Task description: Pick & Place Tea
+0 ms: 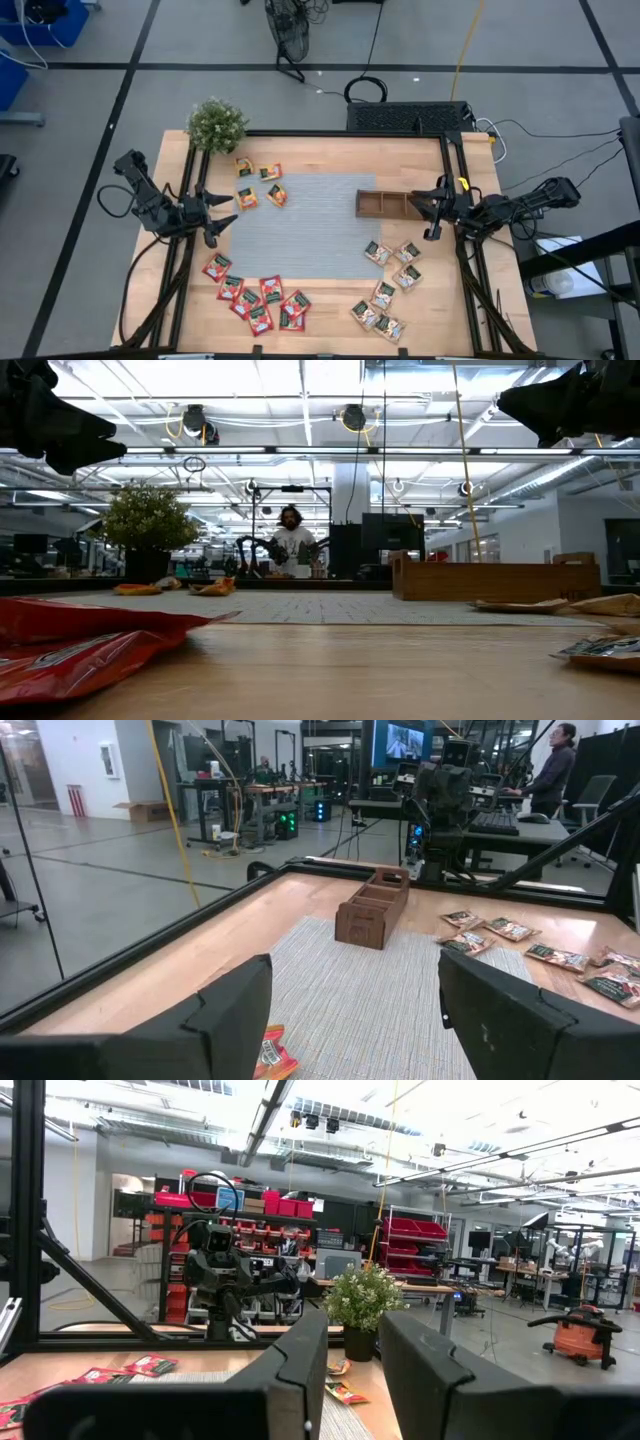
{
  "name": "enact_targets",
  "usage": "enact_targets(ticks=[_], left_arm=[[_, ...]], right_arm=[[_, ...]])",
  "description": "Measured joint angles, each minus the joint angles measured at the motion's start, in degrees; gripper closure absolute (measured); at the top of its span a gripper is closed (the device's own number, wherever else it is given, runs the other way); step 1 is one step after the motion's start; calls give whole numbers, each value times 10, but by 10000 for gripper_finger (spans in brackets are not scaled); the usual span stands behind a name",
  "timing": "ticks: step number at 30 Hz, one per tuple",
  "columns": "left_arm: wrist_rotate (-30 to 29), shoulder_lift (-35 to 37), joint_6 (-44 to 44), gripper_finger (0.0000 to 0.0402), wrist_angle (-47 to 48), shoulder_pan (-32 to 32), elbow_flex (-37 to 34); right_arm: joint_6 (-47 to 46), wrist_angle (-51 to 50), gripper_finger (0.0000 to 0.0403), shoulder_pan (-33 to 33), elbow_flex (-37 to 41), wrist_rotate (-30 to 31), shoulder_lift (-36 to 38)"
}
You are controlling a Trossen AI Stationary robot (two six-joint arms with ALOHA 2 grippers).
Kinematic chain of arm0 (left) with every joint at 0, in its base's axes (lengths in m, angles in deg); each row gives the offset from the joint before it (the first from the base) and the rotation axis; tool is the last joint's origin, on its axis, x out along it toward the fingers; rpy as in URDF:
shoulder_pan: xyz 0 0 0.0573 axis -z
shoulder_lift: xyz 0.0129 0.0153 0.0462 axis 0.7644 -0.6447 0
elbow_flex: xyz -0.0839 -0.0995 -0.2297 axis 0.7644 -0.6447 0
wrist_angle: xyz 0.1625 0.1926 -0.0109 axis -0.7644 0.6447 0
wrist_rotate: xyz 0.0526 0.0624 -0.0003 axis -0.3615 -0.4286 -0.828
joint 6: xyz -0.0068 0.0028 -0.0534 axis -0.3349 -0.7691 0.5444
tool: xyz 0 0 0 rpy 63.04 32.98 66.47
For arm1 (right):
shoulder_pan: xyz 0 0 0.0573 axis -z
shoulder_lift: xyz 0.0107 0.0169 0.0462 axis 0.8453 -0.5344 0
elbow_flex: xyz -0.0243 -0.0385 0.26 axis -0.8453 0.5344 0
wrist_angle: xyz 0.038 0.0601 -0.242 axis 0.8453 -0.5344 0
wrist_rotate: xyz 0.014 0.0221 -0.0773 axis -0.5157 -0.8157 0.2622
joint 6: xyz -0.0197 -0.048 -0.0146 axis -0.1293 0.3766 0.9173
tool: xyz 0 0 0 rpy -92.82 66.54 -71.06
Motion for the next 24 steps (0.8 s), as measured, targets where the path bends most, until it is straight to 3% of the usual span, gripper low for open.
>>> enact_targets(ticks=[24], left_arm=[[0,0,0,126,0,0,0]], right_arm=[[0,0,321,0,0,0,0]])
